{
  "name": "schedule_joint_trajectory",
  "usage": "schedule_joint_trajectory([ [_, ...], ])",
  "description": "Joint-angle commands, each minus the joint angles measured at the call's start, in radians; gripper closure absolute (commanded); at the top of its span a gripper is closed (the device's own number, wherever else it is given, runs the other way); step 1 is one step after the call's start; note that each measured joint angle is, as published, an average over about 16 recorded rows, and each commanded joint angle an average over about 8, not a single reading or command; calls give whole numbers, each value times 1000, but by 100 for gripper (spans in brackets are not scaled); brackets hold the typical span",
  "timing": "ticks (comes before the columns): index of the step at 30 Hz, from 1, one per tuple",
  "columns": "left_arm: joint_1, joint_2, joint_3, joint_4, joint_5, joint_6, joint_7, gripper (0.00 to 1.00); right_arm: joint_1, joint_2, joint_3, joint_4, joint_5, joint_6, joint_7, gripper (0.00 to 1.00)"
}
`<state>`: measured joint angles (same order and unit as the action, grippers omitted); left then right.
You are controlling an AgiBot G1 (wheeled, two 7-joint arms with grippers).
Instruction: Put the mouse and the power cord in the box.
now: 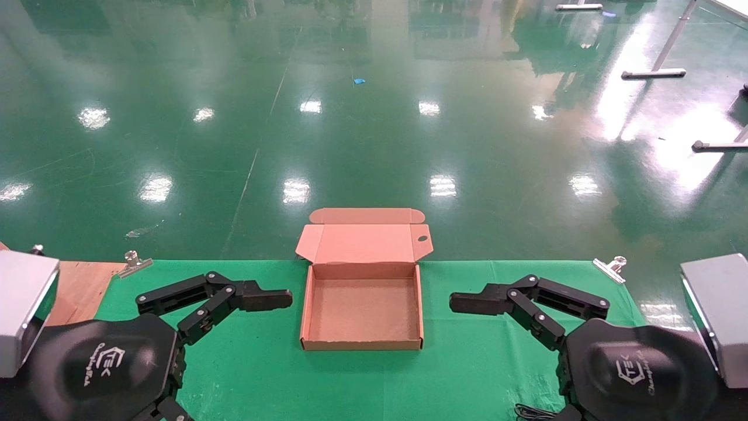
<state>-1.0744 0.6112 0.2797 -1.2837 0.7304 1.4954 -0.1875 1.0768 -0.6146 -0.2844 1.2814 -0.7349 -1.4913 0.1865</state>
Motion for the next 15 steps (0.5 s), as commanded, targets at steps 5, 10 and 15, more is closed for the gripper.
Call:
schedule_joint_trajectory([
  [5,0,0,0,0,0,0,0,0,0,0,0,0,0,0,0,0],
  [10,0,0,0,0,0,0,0,0,0,0,0,0,0,0,0,0],
  [15,0,0,0,0,0,0,0,0,0,0,0,0,0,0,0,0],
])
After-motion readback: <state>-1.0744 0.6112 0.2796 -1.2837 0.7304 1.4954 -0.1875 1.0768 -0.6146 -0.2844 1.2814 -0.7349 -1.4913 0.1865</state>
